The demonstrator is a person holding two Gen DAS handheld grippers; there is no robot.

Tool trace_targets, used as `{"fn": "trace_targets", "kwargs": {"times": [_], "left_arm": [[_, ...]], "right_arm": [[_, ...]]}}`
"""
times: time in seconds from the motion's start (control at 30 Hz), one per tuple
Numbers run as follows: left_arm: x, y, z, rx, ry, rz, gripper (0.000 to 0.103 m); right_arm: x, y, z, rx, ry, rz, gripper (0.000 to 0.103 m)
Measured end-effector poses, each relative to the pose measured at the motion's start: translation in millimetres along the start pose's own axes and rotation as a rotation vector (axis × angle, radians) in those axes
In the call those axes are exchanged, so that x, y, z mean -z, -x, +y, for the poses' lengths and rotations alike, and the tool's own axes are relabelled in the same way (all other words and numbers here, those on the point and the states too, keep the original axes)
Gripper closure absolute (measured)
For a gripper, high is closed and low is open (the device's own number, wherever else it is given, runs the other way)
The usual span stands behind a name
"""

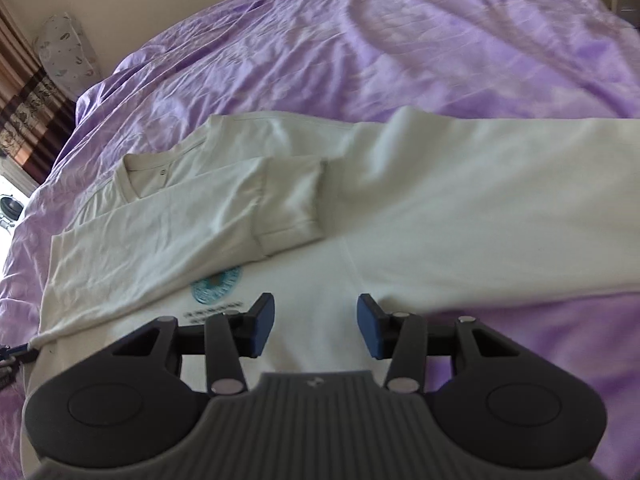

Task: Fold small clothes
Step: 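Grasp the other sleeve cuff with the right tool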

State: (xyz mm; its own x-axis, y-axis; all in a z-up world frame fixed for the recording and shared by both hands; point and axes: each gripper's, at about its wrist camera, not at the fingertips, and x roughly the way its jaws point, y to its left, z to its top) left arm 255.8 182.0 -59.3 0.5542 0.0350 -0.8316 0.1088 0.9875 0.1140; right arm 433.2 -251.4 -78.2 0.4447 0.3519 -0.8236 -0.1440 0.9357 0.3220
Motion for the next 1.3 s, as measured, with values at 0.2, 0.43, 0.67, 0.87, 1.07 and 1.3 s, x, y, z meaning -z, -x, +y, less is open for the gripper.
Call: {"fn": "trace_targets", "kwargs": {"times": [0.2,0.43,0.67,0.87,1.07,1.3], "left_arm": [[6.9,-6.3,6.1,-0.042,-0.056,0.091,0.098],[5.7,-8.2,9.2,-0.038,-0.007,0.081,0.086],[-15.4,29.7,18.5,0.010,0.101,-0.050,0.070],[-42.0,25.3,17.2,0.012,0.217,-0.084,0.070],[-59.6,5.2,6.8,-0.063,0.227,-0.042,0.070],[-67.2,-3.4,3.5,-0.086,0.278,-0.032,0.070]], "right_arm": [[6.8,43.3,-52.6,0.105,-0.048,-0.030,0.057],[17.7,103.4,-138.5,0.194,-0.242,-0.090,0.050],[22.1,179.5,-225.6,0.265,-0.456,-0.253,0.041],[39.6,195.1,-298.8,0.285,-0.663,-0.364,0.041],[43.1,174.6,-345.9,0.278,-0.765,-0.403,0.048],[30.7,146.4,-381.3,0.324,-0.784,-0.395,0.065]]}}
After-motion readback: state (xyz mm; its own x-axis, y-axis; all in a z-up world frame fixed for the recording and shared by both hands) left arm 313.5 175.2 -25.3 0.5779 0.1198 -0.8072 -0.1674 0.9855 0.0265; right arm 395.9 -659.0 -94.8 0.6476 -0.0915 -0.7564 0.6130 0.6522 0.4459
